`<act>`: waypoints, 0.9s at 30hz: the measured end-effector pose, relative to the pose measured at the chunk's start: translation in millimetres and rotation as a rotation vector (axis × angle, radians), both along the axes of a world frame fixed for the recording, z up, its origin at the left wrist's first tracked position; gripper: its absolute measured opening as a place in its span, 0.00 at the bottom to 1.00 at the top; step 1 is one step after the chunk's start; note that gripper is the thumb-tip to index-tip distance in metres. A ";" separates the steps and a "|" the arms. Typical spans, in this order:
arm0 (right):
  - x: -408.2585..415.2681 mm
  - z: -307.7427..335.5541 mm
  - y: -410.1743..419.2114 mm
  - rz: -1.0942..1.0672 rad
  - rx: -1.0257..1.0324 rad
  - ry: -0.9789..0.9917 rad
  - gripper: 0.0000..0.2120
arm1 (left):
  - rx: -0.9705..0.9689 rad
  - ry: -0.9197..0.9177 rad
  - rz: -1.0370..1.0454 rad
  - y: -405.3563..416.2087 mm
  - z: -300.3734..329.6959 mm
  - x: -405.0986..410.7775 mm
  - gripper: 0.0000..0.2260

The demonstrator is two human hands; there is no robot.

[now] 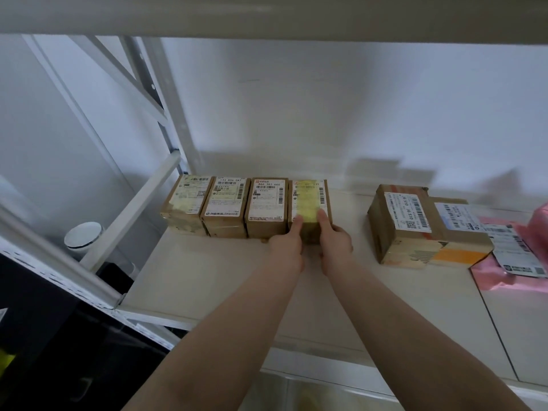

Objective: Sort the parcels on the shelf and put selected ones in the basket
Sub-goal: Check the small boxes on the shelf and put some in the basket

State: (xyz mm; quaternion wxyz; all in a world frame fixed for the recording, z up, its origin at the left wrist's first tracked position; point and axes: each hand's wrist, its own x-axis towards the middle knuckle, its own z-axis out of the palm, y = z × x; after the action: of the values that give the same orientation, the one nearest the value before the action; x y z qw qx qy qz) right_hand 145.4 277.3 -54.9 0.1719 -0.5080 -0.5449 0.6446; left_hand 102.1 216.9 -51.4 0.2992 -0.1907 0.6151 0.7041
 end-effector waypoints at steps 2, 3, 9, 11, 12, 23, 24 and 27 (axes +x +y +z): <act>-1.2 -0.6 0.7 0.015 -0.001 0.000 0.41 | 0.000 0.000 0.002 1.0 0.0 -0.6 0.15; -1.5 0.0 0.2 0.028 0.000 -0.002 0.39 | 0.005 -0.003 0.006 1.4 -0.3 -0.8 0.16; -0.5 -1.7 -0.6 0.057 -0.008 0.019 0.45 | 0.069 -0.033 0.028 0.4 2.5 3.1 0.20; -0.9 -3.5 -0.3 0.078 -0.002 0.018 0.40 | 0.079 -0.030 0.029 0.6 2.6 4.0 0.21; -0.7 -2.5 -0.9 0.085 0.005 0.016 0.38 | 0.081 -0.029 0.033 0.5 2.1 3.8 0.22; 20.9 21.8 0.1 0.063 -0.090 0.028 0.39 | -0.010 -0.104 -0.028 10.0 7.1 19.0 0.25; 25.8 26.2 1.2 0.055 -0.117 0.038 0.28 | -0.024 -0.107 -0.044 12.4 7.4 22.0 0.25; 42.6 29.7 7.0 0.028 -0.182 0.037 0.21 | -0.042 -0.083 -0.117 20.8 7.4 34.6 0.31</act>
State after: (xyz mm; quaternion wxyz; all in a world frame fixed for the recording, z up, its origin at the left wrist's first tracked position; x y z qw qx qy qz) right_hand 188.0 284.3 -25.2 0.1261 -0.5018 -0.4879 0.7031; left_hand 136.7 237.6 -44.0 0.3611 -0.1896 0.6270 0.6637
